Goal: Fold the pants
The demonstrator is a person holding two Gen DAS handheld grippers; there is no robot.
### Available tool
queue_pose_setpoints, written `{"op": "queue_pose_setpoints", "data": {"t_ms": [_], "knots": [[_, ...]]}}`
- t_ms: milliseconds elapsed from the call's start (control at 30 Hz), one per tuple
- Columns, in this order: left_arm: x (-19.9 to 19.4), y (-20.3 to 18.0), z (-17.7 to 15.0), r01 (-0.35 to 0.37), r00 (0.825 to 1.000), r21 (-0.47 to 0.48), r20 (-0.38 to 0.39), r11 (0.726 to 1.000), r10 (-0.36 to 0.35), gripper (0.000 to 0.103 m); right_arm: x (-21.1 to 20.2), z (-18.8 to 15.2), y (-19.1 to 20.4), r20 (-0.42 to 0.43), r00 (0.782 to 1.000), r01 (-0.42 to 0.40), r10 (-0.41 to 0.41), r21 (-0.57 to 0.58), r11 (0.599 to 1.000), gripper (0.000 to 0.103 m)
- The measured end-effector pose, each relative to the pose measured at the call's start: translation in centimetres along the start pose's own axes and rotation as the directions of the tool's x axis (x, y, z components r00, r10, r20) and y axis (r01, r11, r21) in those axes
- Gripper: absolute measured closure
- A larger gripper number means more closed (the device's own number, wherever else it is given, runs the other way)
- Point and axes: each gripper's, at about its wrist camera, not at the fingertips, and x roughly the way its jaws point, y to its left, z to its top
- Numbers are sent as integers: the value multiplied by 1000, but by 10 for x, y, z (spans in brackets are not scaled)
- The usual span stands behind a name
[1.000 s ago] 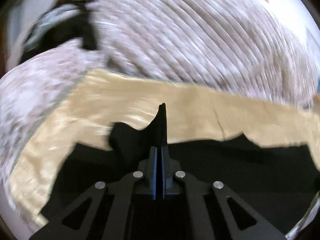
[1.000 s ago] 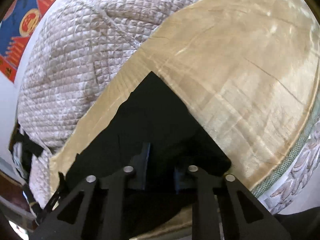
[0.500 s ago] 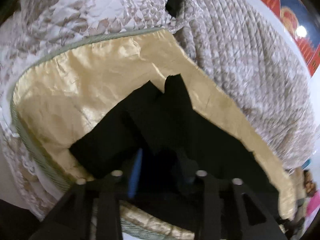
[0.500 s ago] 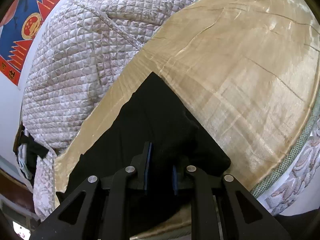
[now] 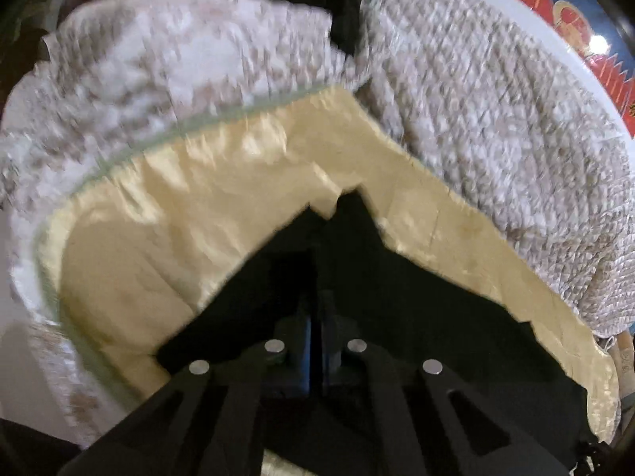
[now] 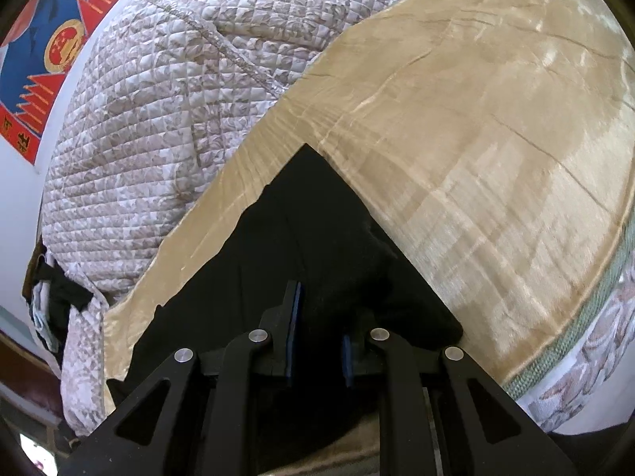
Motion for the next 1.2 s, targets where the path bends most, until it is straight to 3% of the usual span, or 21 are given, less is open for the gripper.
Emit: {"op": "queue_pose_setpoints", "data": {"t_ms": [100, 200, 300, 367, 500, 667, 733, 833, 867, 1000, 1067, 1133, 1200], "knots": [[-24, 0, 4, -23, 998, 41, 55, 999, 20, 99, -15, 1, 6, 20, 999, -45, 45, -4, 999, 94], [-16, 8, 0, -69, 997, 55, 24, 996, 68, 99, -30, -1, 11, 35, 997, -68, 68, -18, 998, 95], [-2, 19, -7, -74, 996, 16, -57, 997, 75, 99, -15, -8, -3, -25, 1000, 4, -3, 18, 1000, 95], [-11, 19, -7, -64, 997, 22, -34, 998, 65, 99, -11, -11, -12, -52, 999, -2, 5, 65, 998, 95], [-20, 12, -10, -77, 997, 68, 5, 995, 77, 99, -25, -8, 0, -16, 1000, -16, 16, 23, 1000, 95], [-1, 19, -19, -126, 988, 81, -84, 989, 133, 98, -10, -14, -8, -70, 997, 38, -35, 36, 999, 94], [-6, 17, -18, -134, 987, 81, -74, 988, 140, 96, -18, -14, -7, -52, 998, 43, -41, 34, 998, 94], [-21, 19, -12, -173, 984, 66, -26, 983, 175, 94, -34, -13, -4, -27, 996, 86, -86, 32, 996, 85], [-25, 18, -10, -180, 983, 67, -12, 981, 181, 94, -43, -12, -1, 2, 994, 110, -110, 12, 994, 81], [-37, 1, -4, -180, 984, 99, 39, 979, 176, 93, -71, -8, 20, 139, 970, 214, -200, -94, 972, 81], [-39, -13, -4, -144, 989, 133, 52, 981, 138, 89, -72, -8, 33, 182, 966, 214, -184, -158, 964, 80], [-36, -26, -9, -94, 995, 181, 48, 979, 87, 70, -61, -15, 44, 173, 970, 209, -171, -234, 949, 80], [-20, -34, -16, -50, 998, 231, -23, 972, 57, 64, -44, -22, 44, 135, 975, 206, -175, -272, 940, 80]]}}
